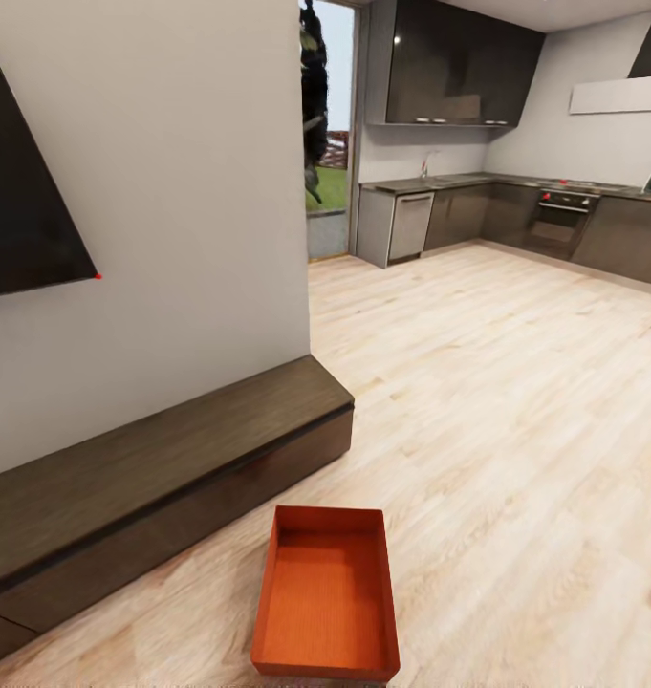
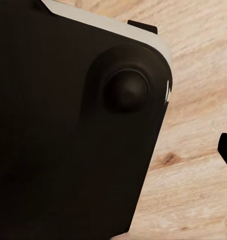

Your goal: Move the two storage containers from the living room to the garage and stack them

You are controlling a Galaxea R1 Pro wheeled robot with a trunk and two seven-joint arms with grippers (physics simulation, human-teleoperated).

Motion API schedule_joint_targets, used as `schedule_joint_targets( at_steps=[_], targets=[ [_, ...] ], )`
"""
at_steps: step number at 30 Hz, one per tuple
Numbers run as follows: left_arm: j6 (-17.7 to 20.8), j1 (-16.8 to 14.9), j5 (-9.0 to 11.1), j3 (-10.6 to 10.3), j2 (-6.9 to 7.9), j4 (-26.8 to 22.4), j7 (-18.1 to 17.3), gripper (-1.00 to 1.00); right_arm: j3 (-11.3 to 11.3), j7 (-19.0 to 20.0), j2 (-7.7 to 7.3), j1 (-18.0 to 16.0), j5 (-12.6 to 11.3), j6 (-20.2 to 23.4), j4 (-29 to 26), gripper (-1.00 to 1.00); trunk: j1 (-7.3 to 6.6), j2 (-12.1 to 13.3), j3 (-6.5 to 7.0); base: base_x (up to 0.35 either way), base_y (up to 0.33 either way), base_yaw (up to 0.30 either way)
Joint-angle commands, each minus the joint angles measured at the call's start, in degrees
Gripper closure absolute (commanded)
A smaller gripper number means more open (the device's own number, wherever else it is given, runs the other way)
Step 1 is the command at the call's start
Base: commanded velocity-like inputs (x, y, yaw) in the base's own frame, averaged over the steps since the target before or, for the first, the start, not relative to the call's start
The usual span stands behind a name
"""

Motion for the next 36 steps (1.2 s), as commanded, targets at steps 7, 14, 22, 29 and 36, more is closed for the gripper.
schedule_joint_targets(
  at_steps=[7, 14, 22, 29, 36],
  targets=[
    [-0.1, 0.0, 0.3, 0.0, 0.00, 0.0, 0.1, -1.00, 0.5, 0.1, 0.02, 0.0, -0.6, -0.2, 0.0, -1.00, 0.00, 0.0, -0.69, 0.000, 0.000, 0.000],
    [-0.1, 0.0, 0.3, 0.0, 0.00, 0.0, 0.1, -1.00, 0.5, 0.1, -0.05, 0.0, -0.6, -0.2, 0.0, -1.00, 0.00, 0.0, -1.34, 0.000, 0.000, 0.000],
    [-0.1, 0.0, 0.3, 0.0, 0.00, 0.0, 0.1, -1.00, 0.5, 0.1, -0.05, 0.0, -0.6, -0.2, 0.0, -1.00, 0.00, 0.0, -2.08, 0.000, 0.000, 0.000],
    [-0.1, 0.0, 0.2, 0.0, 0.00, 0.0, 0.1, -1.00, 0.5, 0.1, -0.05, 0.0, -0.6, -0.2, 0.0, -1.00, 0.00, 0.0, -2.72, 0.000, 0.000, 0.000],
    [-0.1, 0.0, 0.3, 0.0, 0.00, 0.0, 0.1, -1.00, 0.5, 0.1, -0.05, 0.0, -0.6, -0.2, 0.0, -1.00, 0.00, 0.0, -3.37, 0.000, 0.000, 0.000]
  ],
)
